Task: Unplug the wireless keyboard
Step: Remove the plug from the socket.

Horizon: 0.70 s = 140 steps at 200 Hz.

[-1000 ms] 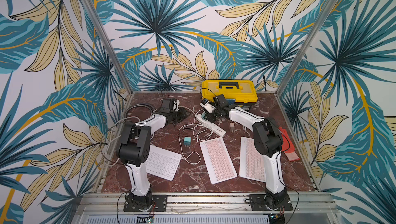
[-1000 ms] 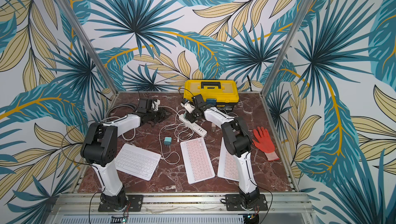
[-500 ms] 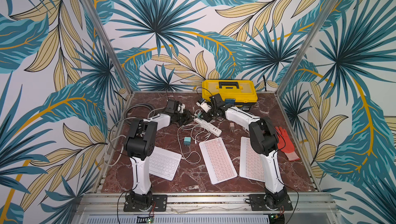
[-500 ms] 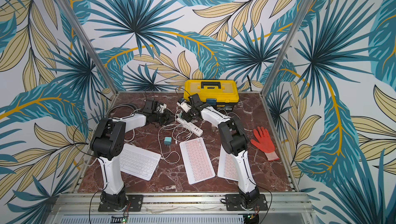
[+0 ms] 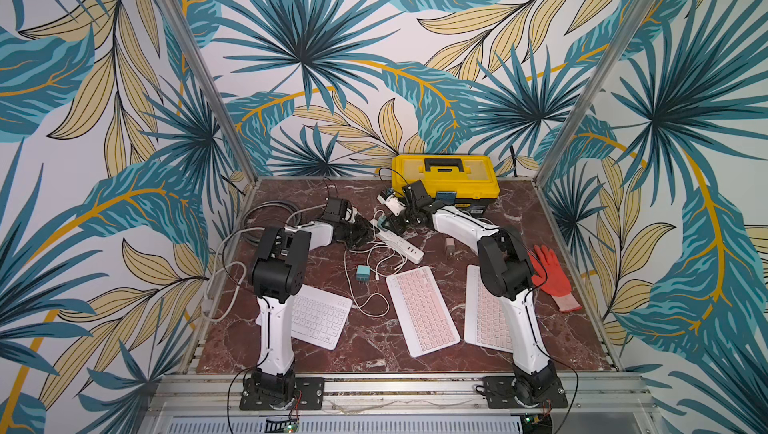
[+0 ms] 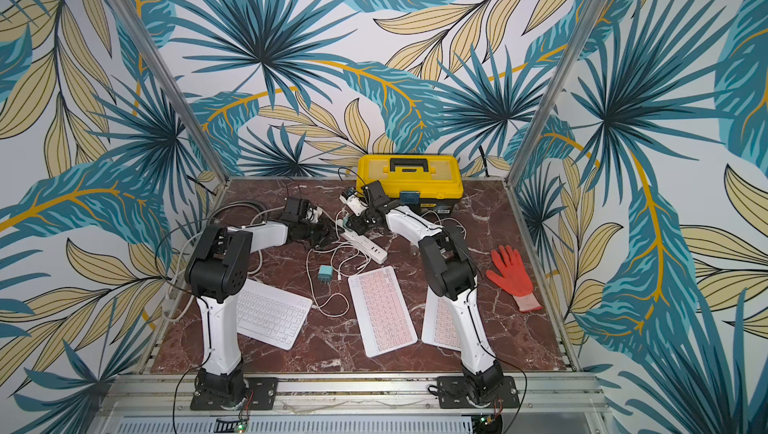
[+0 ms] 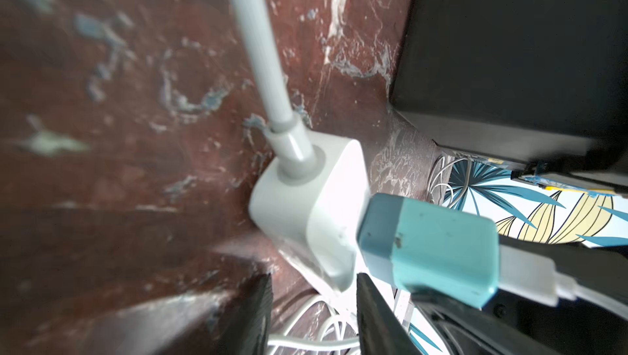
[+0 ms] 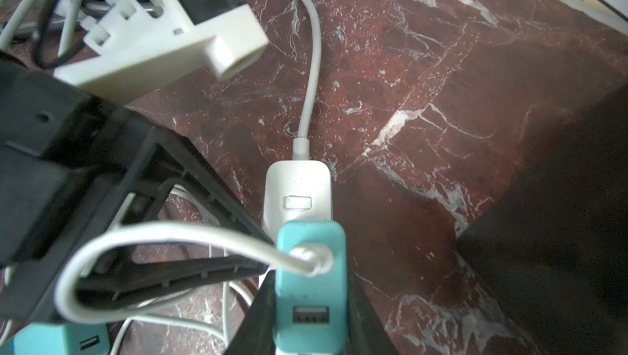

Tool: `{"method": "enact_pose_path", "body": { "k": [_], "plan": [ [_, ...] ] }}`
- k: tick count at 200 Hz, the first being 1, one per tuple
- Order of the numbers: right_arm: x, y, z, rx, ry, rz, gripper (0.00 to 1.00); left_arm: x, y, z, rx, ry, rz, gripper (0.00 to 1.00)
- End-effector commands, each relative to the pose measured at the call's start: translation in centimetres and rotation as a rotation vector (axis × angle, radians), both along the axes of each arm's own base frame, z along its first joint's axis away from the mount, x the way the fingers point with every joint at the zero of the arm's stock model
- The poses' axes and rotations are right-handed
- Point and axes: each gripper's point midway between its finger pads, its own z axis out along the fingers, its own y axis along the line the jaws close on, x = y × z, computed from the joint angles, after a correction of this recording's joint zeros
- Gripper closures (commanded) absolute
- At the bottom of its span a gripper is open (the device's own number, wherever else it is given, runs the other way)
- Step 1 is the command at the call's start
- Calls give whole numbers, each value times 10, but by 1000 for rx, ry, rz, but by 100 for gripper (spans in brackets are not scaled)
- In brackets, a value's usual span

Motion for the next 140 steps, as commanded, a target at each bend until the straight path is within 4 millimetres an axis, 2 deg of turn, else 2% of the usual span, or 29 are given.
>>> {"method": "enact_pose_path", "body": {
  "k": [1,48,104,140],
  "plan": [
    [-3,18,7,28,-7,31,78,-2,0,-18,20,36,13,57],
    [-11,31,0,-46,-36,75,78,-15,12,-49,63,122,66,63],
    [-21,41,-3,-98,-87,129,78,-45,31,-85,121,241,138,79],
    [-9,41,7,-9,-19,36,78,-56,37,-95,161,279,137,81]
  ]
}}
